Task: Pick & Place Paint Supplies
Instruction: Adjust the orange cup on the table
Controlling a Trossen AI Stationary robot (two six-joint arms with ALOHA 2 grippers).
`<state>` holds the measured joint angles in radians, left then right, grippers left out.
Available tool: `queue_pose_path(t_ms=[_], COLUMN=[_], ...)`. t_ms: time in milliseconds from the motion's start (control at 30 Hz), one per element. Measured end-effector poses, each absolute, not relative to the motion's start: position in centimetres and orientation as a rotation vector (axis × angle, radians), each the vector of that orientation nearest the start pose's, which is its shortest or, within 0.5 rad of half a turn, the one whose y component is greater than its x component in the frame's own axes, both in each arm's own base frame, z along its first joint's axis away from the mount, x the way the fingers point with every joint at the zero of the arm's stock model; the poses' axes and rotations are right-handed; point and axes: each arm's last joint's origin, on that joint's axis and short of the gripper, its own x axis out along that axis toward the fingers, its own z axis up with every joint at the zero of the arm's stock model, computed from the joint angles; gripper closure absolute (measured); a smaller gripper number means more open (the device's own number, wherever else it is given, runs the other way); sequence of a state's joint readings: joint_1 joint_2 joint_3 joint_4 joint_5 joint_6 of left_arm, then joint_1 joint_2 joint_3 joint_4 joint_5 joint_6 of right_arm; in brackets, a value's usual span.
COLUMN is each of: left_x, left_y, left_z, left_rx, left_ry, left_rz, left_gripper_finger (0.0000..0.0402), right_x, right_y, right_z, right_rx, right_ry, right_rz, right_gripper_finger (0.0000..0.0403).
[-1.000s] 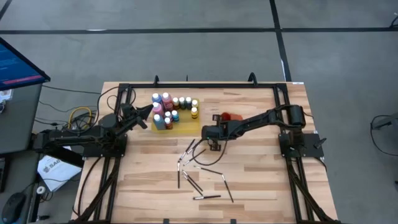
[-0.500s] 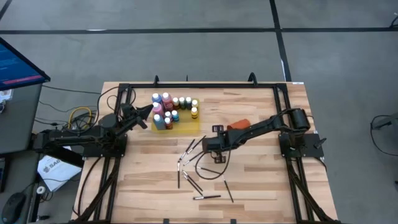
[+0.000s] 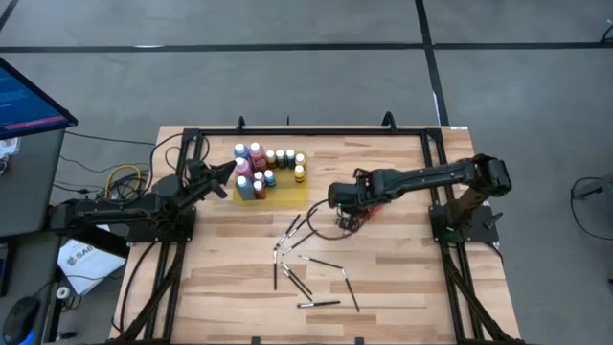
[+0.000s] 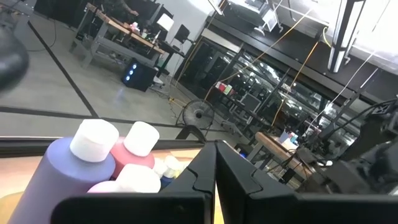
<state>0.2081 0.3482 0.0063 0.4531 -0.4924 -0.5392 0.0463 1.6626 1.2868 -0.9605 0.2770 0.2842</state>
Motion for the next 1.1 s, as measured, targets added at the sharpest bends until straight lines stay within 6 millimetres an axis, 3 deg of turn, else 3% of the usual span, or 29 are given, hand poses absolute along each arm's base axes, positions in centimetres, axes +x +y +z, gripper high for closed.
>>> queue_pose_path(t_ms=[167, 300, 567, 733, 933, 1100], left_x=[11.0, 11.0, 11.0, 11.0, 11.1, 11.1], left_y=[3.7, 3.7, 3.7, 3.7, 3.7, 3.7], left_z=[17.8, 17.9, 17.9, 17.9, 17.9, 17.9], left_rx=[-0.533, -0.533, -0.533, -0.533, -0.533, -0.533], left_ry=[-0.3, -0.302, -0.304, -0.305, -0.304, -0.305], left_rz=[0.652, 0.651, 0.651, 0.651, 0.651, 0.651], left_gripper_finger=[0.04, 0.04, 0.04, 0.04, 0.04, 0.04], right_x=[31.8, 32.5, 32.4, 32.2, 31.3, 30.9], right_y=[0.0, 0.3, -0.3, 0.1, 0.4, -0.7], right_z=[21.8, 19.3, 15.7, 15.8, 18.5, 19.7], right_rx=[0.042, 0.021, -0.105, -0.128, -0.138, -0.129], right_ry=[1.407, 1.502, 1.703, 1.716, 1.66, 1.639], right_rz=[-0.425, -0.443, -0.545, -0.522, -0.512, -0.532], right_gripper_finger=[0.023, 0.0178, 0.0184, 0.0202, 0.0206, 0.0194])
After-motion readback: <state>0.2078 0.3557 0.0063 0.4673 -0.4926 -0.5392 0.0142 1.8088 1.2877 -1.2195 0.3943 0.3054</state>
